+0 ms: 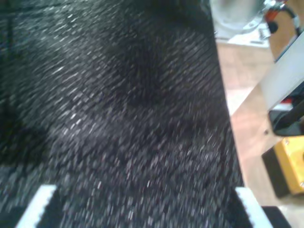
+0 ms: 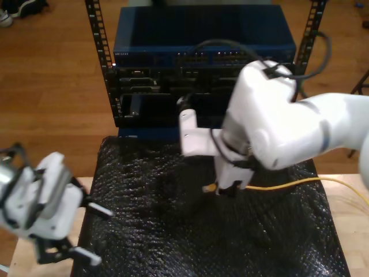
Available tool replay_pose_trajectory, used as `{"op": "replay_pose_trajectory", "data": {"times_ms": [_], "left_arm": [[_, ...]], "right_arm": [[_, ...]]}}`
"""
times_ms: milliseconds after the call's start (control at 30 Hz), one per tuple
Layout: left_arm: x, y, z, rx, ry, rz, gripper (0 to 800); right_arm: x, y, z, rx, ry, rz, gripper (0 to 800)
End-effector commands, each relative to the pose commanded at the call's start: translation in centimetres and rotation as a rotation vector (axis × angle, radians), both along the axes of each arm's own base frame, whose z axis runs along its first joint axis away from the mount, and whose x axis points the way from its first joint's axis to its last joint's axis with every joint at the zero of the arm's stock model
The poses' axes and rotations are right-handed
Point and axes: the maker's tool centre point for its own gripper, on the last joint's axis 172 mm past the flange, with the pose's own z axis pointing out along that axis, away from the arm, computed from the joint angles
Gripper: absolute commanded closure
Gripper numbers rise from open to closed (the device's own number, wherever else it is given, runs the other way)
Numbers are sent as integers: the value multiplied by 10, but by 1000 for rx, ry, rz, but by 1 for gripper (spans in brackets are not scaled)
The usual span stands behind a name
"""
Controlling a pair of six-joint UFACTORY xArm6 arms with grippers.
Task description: Grab the cable and plug it in
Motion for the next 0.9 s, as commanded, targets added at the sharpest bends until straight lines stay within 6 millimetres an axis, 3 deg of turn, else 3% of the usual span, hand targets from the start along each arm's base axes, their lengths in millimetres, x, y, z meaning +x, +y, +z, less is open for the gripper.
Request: {"op": "replay_pose_trajectory", "data": {"times_ms": [300, 600, 767, 900], "left_arm": [[14, -49, 15, -130, 16, -14, 0], [30, -59, 22, -155, 11, -22, 0], [49, -72, 24, -148, -42, -10, 0], [52, -93, 29, -163, -55, -28, 0]], "right_arm": [[-13, -21, 17, 119, 59, -52, 794], [-35, -27, 44, 305, 150, -89, 794], [-48, -24, 52, 364, 184, -108, 794], [-55, -22, 53, 369, 208, -99, 794]]}}
